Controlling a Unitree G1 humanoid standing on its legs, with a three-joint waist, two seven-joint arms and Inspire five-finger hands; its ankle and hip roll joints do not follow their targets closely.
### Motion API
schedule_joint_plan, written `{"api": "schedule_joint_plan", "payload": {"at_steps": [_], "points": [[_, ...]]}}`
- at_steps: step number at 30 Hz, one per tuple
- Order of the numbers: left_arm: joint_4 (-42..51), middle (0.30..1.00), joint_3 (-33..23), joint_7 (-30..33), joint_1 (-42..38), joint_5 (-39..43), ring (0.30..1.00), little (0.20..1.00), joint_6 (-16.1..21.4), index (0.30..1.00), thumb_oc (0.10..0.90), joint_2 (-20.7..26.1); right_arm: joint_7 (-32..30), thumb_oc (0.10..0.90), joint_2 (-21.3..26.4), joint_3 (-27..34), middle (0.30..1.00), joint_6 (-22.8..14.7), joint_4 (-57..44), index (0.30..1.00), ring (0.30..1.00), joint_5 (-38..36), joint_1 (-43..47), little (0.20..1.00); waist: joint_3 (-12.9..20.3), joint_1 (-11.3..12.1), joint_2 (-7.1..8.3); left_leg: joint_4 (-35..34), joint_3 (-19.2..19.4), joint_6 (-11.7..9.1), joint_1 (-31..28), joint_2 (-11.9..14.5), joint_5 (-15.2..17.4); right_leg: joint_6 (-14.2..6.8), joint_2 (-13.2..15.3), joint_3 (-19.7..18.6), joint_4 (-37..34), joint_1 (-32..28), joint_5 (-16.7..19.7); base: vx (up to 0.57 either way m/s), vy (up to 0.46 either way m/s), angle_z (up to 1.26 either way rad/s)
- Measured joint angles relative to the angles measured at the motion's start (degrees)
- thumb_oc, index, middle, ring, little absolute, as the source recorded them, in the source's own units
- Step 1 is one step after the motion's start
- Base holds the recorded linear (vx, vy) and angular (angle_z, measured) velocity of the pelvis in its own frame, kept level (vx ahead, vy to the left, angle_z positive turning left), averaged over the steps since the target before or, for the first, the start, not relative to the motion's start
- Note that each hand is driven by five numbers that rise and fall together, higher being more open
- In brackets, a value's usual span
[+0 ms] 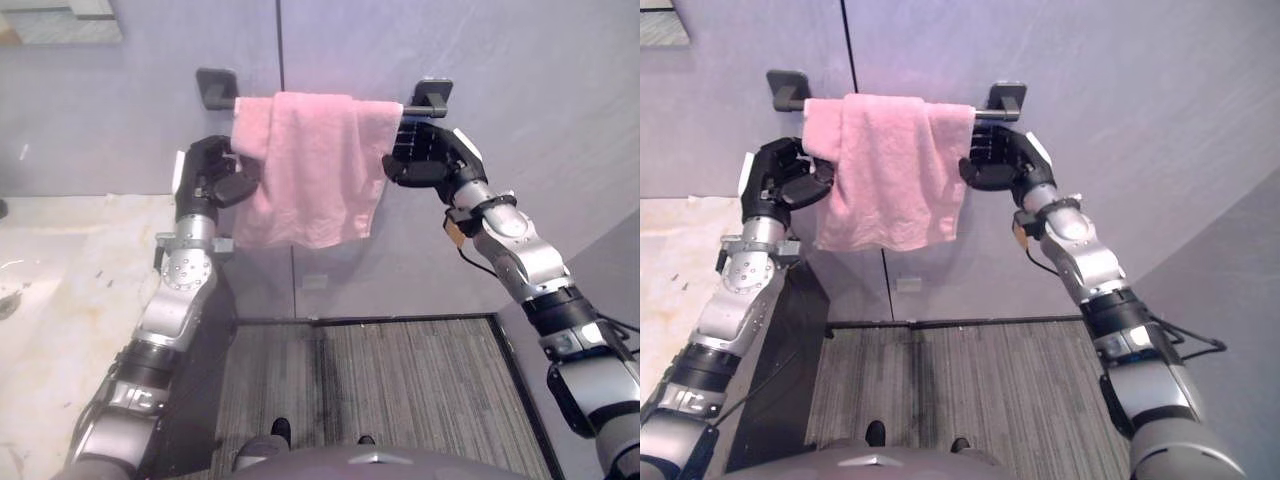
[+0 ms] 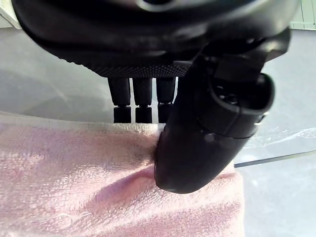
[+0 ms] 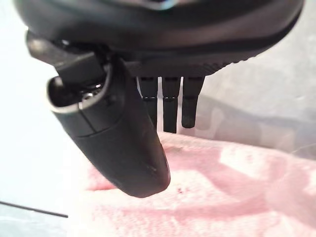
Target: Organize the bathroom.
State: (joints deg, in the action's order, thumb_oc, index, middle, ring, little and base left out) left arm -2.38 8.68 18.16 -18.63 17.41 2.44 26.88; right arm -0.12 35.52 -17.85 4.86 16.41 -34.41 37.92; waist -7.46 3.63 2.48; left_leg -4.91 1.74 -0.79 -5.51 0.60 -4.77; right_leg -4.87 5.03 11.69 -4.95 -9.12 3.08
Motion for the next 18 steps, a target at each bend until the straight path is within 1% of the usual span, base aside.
{"api": "schedule_joint_plan", "payload": {"at_steps": [1, 2, 3, 4, 5, 6, 7, 8, 9, 10, 11, 18], "points": [[0.24, 0.300, 0.02, 0.00, -0.01, 0.00, 0.300, 0.300, -0.04, 0.300, 0.400, -0.01, -0.02, 0.504, -0.02, -0.30, 0.455, -0.01, 0.00, 0.455, 0.455, -0.25, 0.27, 0.455, 0.00, 0.31, -0.01, 0.00, -0.02, 0.00, 0.01, -0.05, 0.00, 0.00, 0.05, 0.02, 0.00, -0.01, -0.01, 0.00, 0.000, 0.00], [0.30, 0.300, 0.02, 0.05, -0.05, 0.00, 0.300, 0.300, -0.05, 0.300, 0.400, -0.01, -0.21, 0.544, -0.06, -0.74, 0.516, 0.00, 0.00, 0.516, 0.516, -0.34, 0.39, 0.516, 0.00, 0.52, 0.00, 0.00, -0.04, 0.00, 0.00, -0.07, 0.00, 0.01, 0.06, 0.04, 0.00, -0.03, -0.01, 0.00, 0.000, 0.00], [0.30, 0.300, 0.02, 0.06, -0.05, 0.00, 0.300, 0.300, -0.05, 0.300, 0.400, -0.01, -0.37, 0.563, -0.18, -0.94, 0.545, 0.00, 0.03, 0.545, 0.545, -0.37, 0.52, 0.545, 0.00, 0.60, 0.00, 0.00, -0.04, 0.00, 0.00, -0.08, 0.00, 0.01, 0.07, 0.05, 0.00, -0.03, -0.01, 0.00, 0.000, 0.00], [0.30, 0.300, 0.03, 0.10, -0.05, 0.00, 0.300, 0.300, -0.05, 0.300, 0.400, -0.02, -0.50, 0.618, -0.60, -0.97, 0.627, 0.00, 0.03, 0.627, 0.627, -0.36, 0.59, 0.627, 0.00, 0.64, 0.00, 0.00, -0.04, 0.01, 0.00, -0.09, 0.00, 0.01, 0.08, 0.05, 0.00, -0.04, -0.01, 0.00, 0.000, 0.00], [0.30, 0.300, 0.03, 0.17, -0.05, 0.00, 0.300, 0.300, -0.05, 0.300, 0.400, -0.02, -0.48, 0.800, -1.15, -0.96, 0.900, 0.00, 0.03, 0.900, 0.900, -0.32, 0.71, 0.900, 0.00, 0.63, 0.00, 0.00, -0.04, 0.01, -0.01, -0.08, 0.00, 0.01, 0.07, 0.05, 0.01, -0.04, -0.01, 0.00, 0.000, 0.00], [0.30, 0.300, 0.07, 0.19, -0.05, 0.01, 0.300, 0.300, -0.06, 0.300, 0.400, -0.02, -0.50, 0.800, -1.59, -0.96, 0.900, 0.00, 0.03, 0.900, 0.900, -0.31, 0.79, 0.900, 0.00, 0.63, 0.00, 0.00, -0.04, 0.01, -0.01, -0.07, 0.00, 0.01, 0.05, 0.05, 0.01, -0.04, -0.01, 0.00, 0.000, 0.00], [0.30, 0.300, 0.19, 0.23, -0.06, 0.01, 0.300, 0.300, -0.06, 0.300, 0.400, -0.03, -0.42, 0.717, -2.02, -1.02, 0.775, 0.00, 0.03, 0.775, 0.775, -0.25, 0.90, 0.775, 0.00, 0.63, 0.00, 0.00, -0.04, 0.01, -0.01, -0.07, -0.01, 0.01, 0.04, 0.06, 0.01, -0.05, -0.01, 0.00, 0.000, 0.00], [0.30, 0.300, 0.42, 0.39, -0.12, 0.01, 0.300, 0.300, -0.06, 0.300, 0.400, -0.05, -0.28, 0.571, -2.27, -1.22, 0.556, 0.00, 0.03, 0.556, 0.556, -0.21, 1.05, 0.556, 0.00, 0.64, 0.00, -0.01, -0.10, 0.01, -0.01, -0.07, -0.01, 0.01, 0.03, 0.11, 0.00, -0.08, -0.02, 0.00, 0.000, 0.00], [0.30, 0.300, 0.64, 0.40, -0.24, 0.01, 0.300, 0.300, -0.06, 0.300, 0.400, -0.07, -0.24, 0.555, -2.28, -1.36, 0.533, 0.00, 0.03, 0.533, 0.533, -0.14, 1.27, 0.533, 0.00, 0.72, 0.00, -0.01, -0.17, 0.01, 0.00, -0.07, -0.02, 0.01, 0.03, 0.16, 0.01, -0.10, -0.02, 0.00, 0.000, 0.00], [0.30, 0.300, 0.71, 0.41, -0.33, 0.01, 0.300, 0.300, -0.08, 0.300, 0.400, -0.07, -0.25, 0.518, -2.27, -1.36, 0.476, 0.00, 0.03, 0.476, 0.476, -0.15, 1.38, 0.476, 0.00, 0.76, 0.00, -0.01, -0.20, 0.01, 0.00, -0.07, -0.02, 0.01, 0.03, 0.21, 0.00, -0.12, -0.02, -0.02, -0.003, 0.03], [0.30, 0.300, 0.72, 0.42, -0.39, 0.00, 0.300, 0.300, -0.09, 0.300, 0.400, -0.07, -0.27, 0.405, -2.25, -1.42, 0.307, 0.01, 0.03, 0.307, 0.307, -0.16, 1.39, 0.307, 0.00, 0.80, 0.00, -0.01, -0.27, 0.01, 0.02, -0.07, -0.02, 0.01, 0.05, 0.29, 0.00, -0.13, -0.02, 0.00, 0.000, 0.00], [0.30, 0.300, 0.76, 0.59, -0.41, -0.01, 0.300, 0.300, -0.11, 0.300, 0.400, -0.07, -1.66, 0.400, -2.27, -1.43, 0.300, 0.01, 0.03, 0.300, 0.300, -0.23, 1.39, 0.300, 0.00, 0.82, 0.00, -0.01, -0.32, 0.02, 0.05, -0.08, -0.02, 0.02, 0.06, 0.38, 0.01, -0.12, -0.04, 0.00, 0.000, 0.00]]}}
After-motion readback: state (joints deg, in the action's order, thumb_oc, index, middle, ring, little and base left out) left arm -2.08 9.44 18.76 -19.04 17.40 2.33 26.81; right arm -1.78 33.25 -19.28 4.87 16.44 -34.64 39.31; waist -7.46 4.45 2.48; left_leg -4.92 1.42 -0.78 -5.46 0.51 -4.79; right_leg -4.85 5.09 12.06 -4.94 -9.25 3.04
